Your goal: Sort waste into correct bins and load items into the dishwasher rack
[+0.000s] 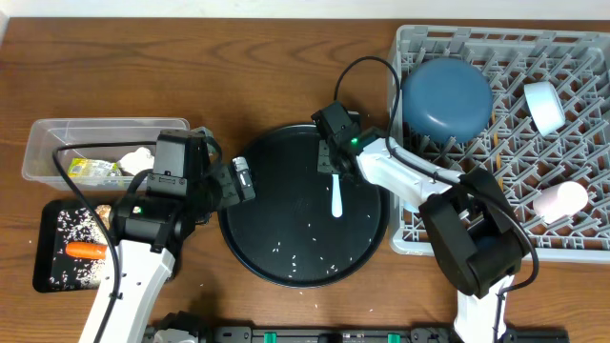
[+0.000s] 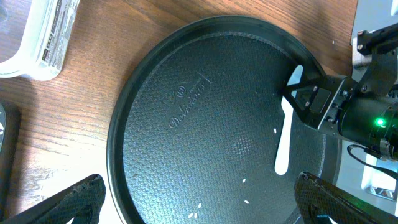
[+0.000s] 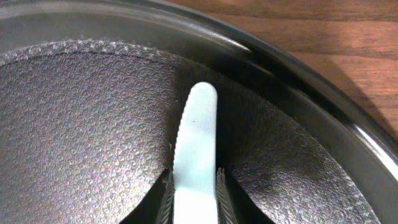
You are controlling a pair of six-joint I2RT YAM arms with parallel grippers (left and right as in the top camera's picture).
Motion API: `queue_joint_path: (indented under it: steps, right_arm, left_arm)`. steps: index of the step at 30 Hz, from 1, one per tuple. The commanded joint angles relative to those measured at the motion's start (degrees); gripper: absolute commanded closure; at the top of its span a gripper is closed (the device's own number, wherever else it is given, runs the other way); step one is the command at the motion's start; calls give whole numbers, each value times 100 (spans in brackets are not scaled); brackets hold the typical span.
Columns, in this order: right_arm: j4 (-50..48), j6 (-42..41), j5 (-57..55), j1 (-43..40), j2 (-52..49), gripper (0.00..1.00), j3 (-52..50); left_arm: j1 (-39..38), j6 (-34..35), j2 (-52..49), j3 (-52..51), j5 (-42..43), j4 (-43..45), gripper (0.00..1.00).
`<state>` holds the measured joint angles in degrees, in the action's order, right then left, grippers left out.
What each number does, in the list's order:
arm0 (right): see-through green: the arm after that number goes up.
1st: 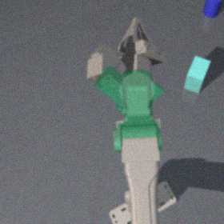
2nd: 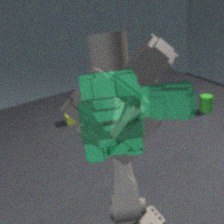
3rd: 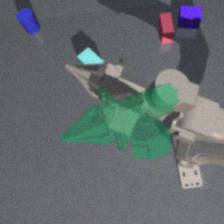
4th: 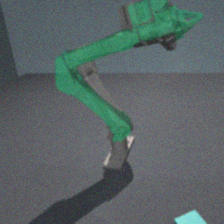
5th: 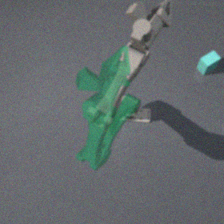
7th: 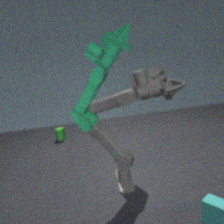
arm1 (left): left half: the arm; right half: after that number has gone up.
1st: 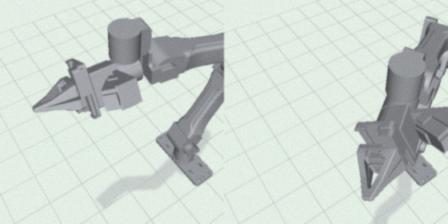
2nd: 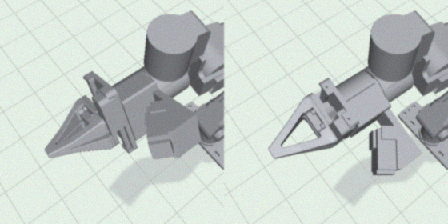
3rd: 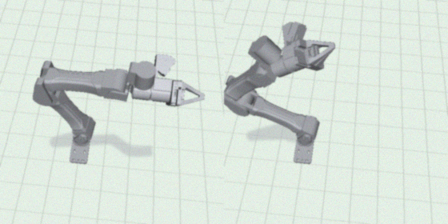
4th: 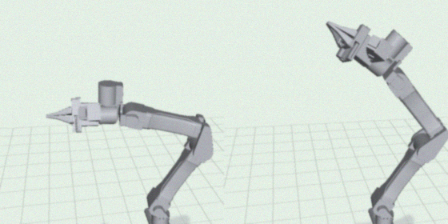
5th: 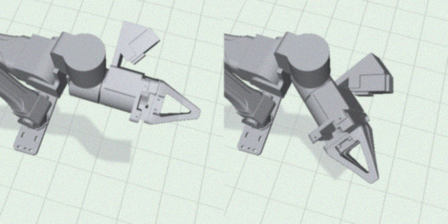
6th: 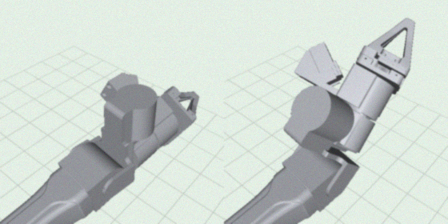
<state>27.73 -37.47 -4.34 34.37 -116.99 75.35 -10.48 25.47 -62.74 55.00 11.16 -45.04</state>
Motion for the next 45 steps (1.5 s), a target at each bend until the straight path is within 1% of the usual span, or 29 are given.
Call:
queue_joint_path:
  steps: [1, 8, 9, 15, 19, 23, 27, 37, 41, 45]
  right_arm:
    - [181, 243, 151, 46, -409, 78, -136]
    - [175, 223, -201, 48, -251, 76, 105]
    - [177, 160, -240, 48, -254, 75, 105]
    - [107, -428, -717, 85, -262, 75, 87]
    - [-109, -426, -1051, 133, -262, 75, 90]
    - [-140, -424, -1069, 114, -258, 74, 122]
    - [-136, -247, -1071, 94, -256, 74, 205]
    - [354, -153, -1069, 72, 7, 73, 636]
    - [330, -345, -1115, 44, -20, 74, 627]
    - [328, -619, -1453, 42, -42, 74, 601]
  left_arm:
    - [28, -33, -13, 61, -74, -15, 2]
    - [28, -33, -13, 61, -74, -15, 2]
    - [28, -33, -13, 61, -74, -15, 2]
    - [28, -33, -13, 61, -74, -15, 2]
    - [28, -33, -13, 61, -74, -15, 2]
    - [28, -33, -13, 61, -74, -15, 2]
    - [28, -33, -13, 61, -74, -15, 2]
    - [28, -33, -13, 61, -74, -15, 2]
    - [28, -33, -13, 61, -74, -15, 2]
    - [28, -33, -13, 61, -74, -15, 2]
